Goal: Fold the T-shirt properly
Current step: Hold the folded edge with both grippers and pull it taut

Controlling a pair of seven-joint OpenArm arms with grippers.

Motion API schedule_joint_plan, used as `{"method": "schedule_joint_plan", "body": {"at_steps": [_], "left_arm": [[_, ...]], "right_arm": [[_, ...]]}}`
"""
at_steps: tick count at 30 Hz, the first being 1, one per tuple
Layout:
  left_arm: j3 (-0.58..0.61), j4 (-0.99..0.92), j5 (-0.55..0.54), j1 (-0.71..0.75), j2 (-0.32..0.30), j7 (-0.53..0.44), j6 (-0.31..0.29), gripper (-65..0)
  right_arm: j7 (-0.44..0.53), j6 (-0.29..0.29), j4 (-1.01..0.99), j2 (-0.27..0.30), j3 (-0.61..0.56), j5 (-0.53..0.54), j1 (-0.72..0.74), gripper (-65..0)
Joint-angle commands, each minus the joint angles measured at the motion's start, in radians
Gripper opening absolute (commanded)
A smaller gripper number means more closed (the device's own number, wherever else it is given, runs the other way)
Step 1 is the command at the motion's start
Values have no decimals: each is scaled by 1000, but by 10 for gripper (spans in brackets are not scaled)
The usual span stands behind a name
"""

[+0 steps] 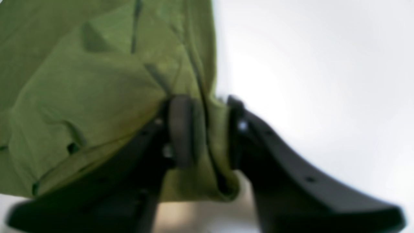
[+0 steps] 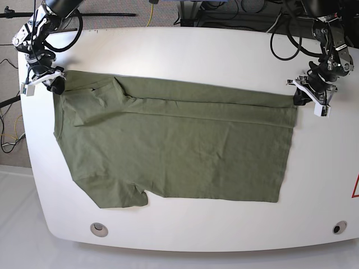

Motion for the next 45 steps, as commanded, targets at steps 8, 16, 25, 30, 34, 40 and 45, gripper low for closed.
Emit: {"method": "schedule_joint_plan", "body": {"at_steps": [8,16,25,30,34,40,45], "left_arm": [[-9,23,-4,8,-14,-22,7,-540],[7,12,-4,27,-17,-48,2,-474],[8,-10,-15,32,-17,-34,7,-529],[9,-10,-12,41,-16,21,9,-650],[11,21,-9,71,-13,50,10,-650],[10,87,-6,122,-10,71,9,-650],[9,73,-13,109,-7,79,3,-612]], "right_arm": [[-19,-2,6,10,-4,-18,5,-631],[-18,-2,3,9,-1,-7,10,-632],[-17,-2,5,8,-5,-10,7,-649],[-19,-2,9,9,-6,-10,6,-650],[-22,-2,12,9,-4,-10,3,-650],[-23,-2,26,7,-1,-7,-10,-650],[-26,-2,19,6,-1,-15,-8,-647]]}}
